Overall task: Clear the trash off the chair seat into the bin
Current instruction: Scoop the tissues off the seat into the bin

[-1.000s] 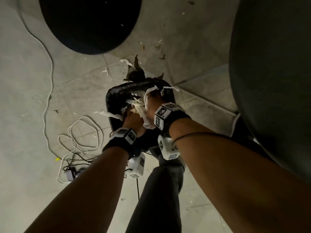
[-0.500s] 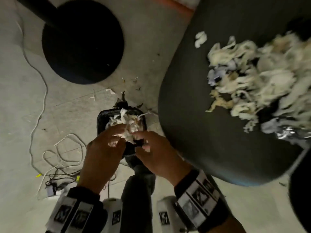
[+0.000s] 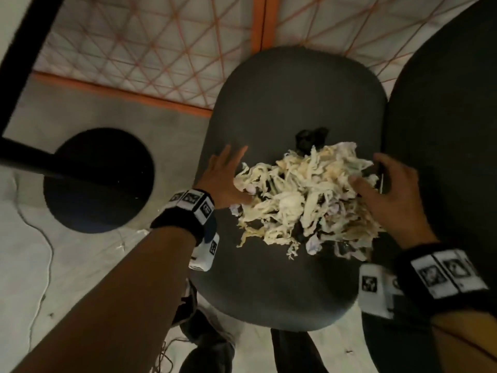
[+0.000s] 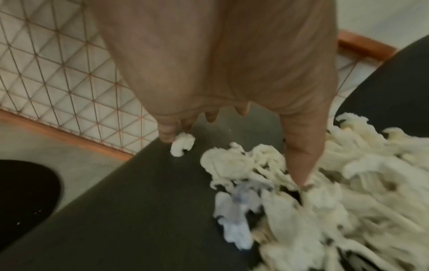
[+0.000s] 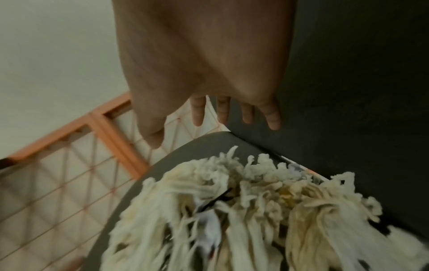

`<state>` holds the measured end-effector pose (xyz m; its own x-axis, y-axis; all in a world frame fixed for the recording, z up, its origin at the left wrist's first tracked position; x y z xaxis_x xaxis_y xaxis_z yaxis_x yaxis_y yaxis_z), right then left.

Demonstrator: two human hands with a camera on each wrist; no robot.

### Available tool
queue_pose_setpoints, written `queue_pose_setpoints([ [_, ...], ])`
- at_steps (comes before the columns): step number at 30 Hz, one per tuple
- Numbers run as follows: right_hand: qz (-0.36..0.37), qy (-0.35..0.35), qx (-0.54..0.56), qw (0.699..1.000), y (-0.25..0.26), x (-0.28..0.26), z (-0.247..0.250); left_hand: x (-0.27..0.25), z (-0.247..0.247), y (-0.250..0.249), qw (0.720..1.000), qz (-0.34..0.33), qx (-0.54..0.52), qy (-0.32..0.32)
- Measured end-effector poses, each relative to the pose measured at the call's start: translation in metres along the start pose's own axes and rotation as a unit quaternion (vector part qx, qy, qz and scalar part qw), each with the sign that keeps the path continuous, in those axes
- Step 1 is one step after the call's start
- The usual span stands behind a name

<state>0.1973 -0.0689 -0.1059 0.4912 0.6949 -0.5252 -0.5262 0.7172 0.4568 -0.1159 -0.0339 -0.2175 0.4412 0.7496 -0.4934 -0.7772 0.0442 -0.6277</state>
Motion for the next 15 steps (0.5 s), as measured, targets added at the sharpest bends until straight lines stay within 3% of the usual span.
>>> queue_pose_setpoints([
  [3, -0.083, 0.125, 0.01, 0.989, -0.016, 0.027, -0.019, 0.004, -0.038, -0.03, 0.997, 0.004, 0.036, 0.074],
  [7, -0.066, 0.249, -0.043, 0.965, -0.029, 0.016, -0.068, -0.012, -0.076, -0.058, 0.997, 0.012, 0.05, 0.065],
  [11, -0.039, 0.171, -0.128, 0.976, -0.05, 0.013, -0.098, -0.021, -0.098, -0.082, 0.992, 0.017, 0.125, 0.001],
  [15, -0.021, 0.09, -0.046, 0.995, -0.059, 0.009, -0.104, -0.023, -0.102, -0.094, 0.997, 0.016, 0.057, -0.055],
])
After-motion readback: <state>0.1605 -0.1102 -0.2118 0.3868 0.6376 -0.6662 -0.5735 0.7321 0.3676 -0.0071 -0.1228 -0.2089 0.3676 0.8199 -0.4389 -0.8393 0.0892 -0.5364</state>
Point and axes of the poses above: each hand's wrist, its own x-axis towards the middle knuckle, its own z-axis out of the back of the hand, y = z × x, the point moved 10 cm from there along x, towards the middle knuckle, and after that the axes turned 15 degrees about -z, right-handed, at the moved point
